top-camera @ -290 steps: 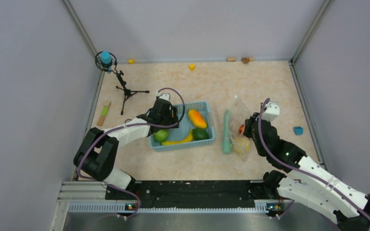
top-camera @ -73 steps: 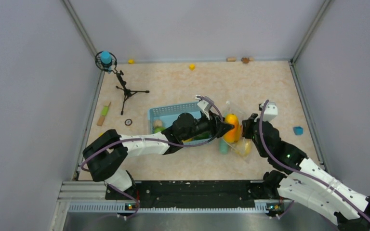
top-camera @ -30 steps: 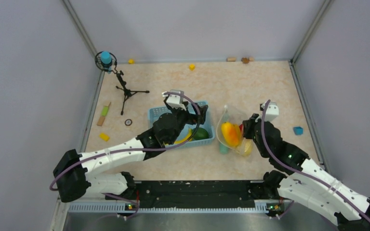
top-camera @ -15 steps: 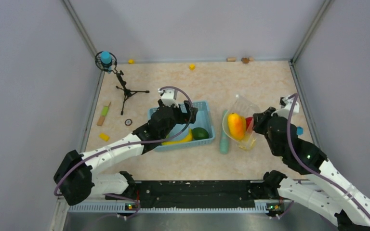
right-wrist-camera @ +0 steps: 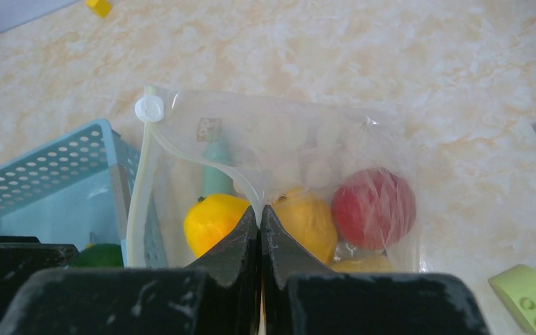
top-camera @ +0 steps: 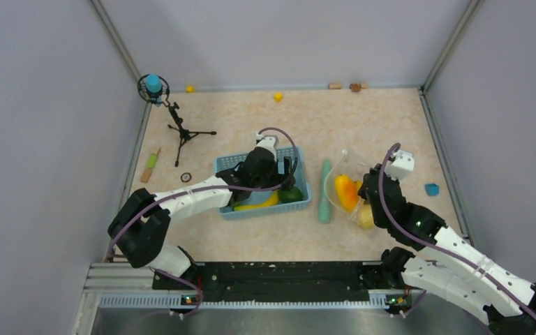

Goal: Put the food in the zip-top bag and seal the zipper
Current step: Pick up the fake fruit from the bin, then place the fake fruit in the zipper food storage bag, then adjust the zipper food storage bag at the center of the board.

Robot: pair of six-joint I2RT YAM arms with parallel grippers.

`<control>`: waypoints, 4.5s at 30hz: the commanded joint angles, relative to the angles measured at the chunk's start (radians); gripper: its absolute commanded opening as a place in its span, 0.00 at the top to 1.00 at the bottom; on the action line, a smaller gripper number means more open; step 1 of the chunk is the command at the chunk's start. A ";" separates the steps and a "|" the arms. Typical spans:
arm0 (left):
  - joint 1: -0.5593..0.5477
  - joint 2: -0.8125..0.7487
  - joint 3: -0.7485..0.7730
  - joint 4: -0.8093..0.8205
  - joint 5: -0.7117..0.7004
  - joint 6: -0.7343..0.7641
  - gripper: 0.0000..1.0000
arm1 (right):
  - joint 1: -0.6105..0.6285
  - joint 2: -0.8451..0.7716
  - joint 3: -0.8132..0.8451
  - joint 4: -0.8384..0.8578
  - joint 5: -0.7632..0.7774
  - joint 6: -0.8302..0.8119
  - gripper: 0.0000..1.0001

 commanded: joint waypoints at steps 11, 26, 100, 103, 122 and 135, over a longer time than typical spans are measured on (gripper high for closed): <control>0.001 0.166 0.058 -0.034 0.173 -0.152 0.03 | -0.002 -0.089 -0.034 0.149 0.049 -0.054 1.00; 0.001 0.200 0.062 0.008 0.198 -0.180 0.37 | -0.003 -0.081 -0.044 0.150 0.038 -0.066 1.00; -0.231 0.044 0.164 0.533 0.253 0.145 0.63 | -0.002 -0.123 0.003 0.145 -0.326 0.019 1.00; -0.258 0.056 0.170 0.513 0.162 0.186 0.56 | -0.001 -0.121 0.002 0.150 -0.338 0.027 1.00; -0.283 -0.076 0.140 0.367 0.201 0.248 0.03 | -0.001 -0.145 0.001 0.140 -0.330 0.022 0.97; -0.281 -0.174 -0.063 0.281 -0.049 0.115 0.03 | -0.002 -0.150 0.001 0.137 -0.330 0.008 0.97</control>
